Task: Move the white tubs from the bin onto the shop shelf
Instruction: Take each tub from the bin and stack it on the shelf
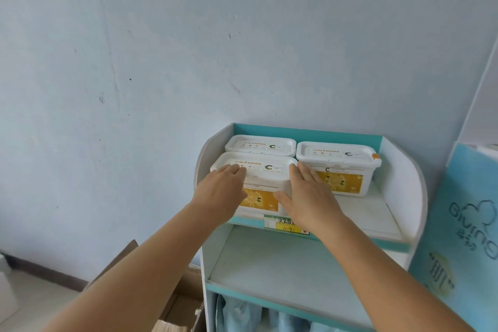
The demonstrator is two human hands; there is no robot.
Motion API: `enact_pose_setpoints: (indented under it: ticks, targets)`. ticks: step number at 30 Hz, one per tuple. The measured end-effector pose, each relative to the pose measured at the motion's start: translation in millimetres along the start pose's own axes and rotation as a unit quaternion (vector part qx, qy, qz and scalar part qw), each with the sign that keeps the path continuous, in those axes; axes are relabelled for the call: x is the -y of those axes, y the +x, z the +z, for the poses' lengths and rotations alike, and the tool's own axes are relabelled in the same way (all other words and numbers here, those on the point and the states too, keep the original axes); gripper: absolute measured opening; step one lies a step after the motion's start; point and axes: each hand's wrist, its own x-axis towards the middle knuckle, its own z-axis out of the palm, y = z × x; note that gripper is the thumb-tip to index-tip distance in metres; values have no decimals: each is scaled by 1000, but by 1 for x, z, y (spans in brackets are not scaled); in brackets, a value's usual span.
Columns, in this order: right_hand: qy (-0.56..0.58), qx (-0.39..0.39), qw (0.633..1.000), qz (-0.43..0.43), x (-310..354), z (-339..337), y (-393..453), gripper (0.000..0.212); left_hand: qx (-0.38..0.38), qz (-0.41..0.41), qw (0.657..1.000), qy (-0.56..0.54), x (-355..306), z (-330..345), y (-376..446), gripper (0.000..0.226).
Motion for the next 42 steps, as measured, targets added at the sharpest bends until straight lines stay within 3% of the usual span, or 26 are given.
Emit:
enact_pose_setpoints:
  ticks: [3,7,12,26,42]
  targets:
    - [-15,10,1000,-4,0,-2,-31,76,4,33,999,3,-19,-1,-25,55]
    - [-19,19,1000,15,-10,4,-82,76,14,64,998,-12,-49,4,-65,54]
    - [-30,68,995,65,-37,20,-157,74,79,116,990,-25,-94,31,-112,65]
    - [-8,148,958,246,-152,61,-350,71,187,245,947,-87,-252,122,-209,64]
    - [78,226,892,383,-316,109,-478,67,332,251,905,-85,-435,232,-230,62]
